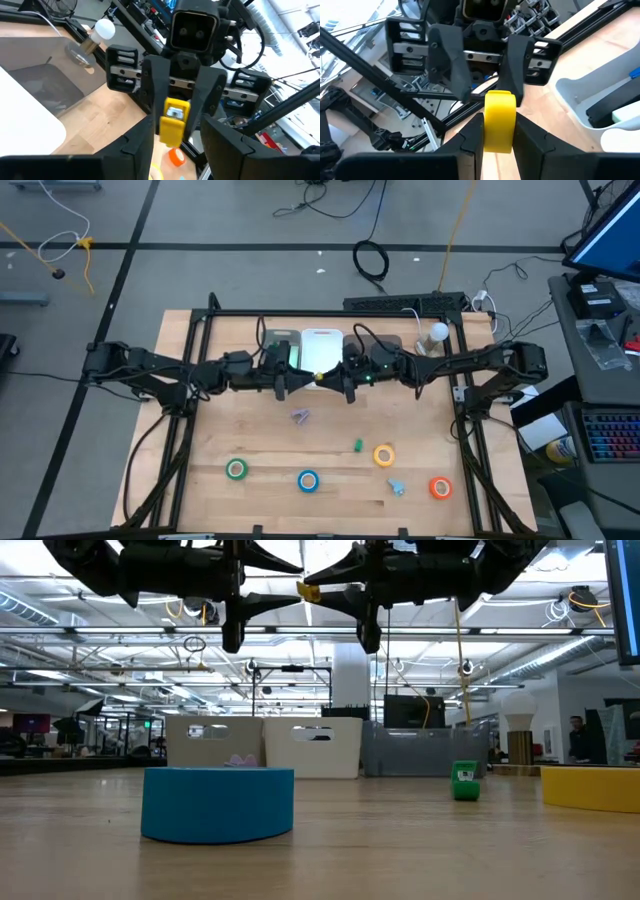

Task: Pick and place Stapler, Stapler remover, tape
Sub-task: Put the yellow stapler into the gray bin

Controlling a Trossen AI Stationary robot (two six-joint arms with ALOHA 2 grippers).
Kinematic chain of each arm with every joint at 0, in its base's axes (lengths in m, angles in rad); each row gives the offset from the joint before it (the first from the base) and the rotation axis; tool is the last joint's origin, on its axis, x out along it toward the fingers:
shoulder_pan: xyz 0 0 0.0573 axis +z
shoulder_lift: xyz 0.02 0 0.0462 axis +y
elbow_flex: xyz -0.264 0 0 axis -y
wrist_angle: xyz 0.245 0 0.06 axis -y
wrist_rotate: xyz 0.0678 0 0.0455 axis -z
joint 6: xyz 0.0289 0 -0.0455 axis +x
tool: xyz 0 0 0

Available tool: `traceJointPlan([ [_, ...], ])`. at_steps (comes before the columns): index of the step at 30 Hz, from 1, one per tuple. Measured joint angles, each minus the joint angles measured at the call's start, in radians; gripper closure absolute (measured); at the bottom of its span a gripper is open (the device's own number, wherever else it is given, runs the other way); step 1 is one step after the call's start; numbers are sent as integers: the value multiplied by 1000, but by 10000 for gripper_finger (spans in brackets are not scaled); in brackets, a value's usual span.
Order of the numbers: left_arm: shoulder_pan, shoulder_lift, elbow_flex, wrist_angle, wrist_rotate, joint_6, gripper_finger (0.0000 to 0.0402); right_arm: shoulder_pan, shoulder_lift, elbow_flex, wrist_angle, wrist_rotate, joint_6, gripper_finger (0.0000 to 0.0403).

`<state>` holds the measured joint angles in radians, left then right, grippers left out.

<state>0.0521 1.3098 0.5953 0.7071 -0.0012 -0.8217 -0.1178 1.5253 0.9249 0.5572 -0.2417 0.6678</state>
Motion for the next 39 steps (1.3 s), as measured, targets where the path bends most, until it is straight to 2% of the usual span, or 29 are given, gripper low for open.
traceJointPlan([
  [10, 0, 0, 0, 1, -9, 2, 201, -8, 0, 0, 19, 2, 1, 332],
  [17, 17, 0, 2, -1, -8, 4, 197, -8, 0, 0, 19, 10, 1, 332],
  [21, 19, 24, 44, 5, 1, 15, 197, -8, 0, 0, 19, 15, 1, 332],
  [29, 30, 128, 114, -17, 98, -1, 197, -10, -1, 0, 7, 27, 2, 332],
  [39, 66, 117, 114, -10, 143, -39, 197, -12, -2, 2, 2, 32, 1, 332],
])
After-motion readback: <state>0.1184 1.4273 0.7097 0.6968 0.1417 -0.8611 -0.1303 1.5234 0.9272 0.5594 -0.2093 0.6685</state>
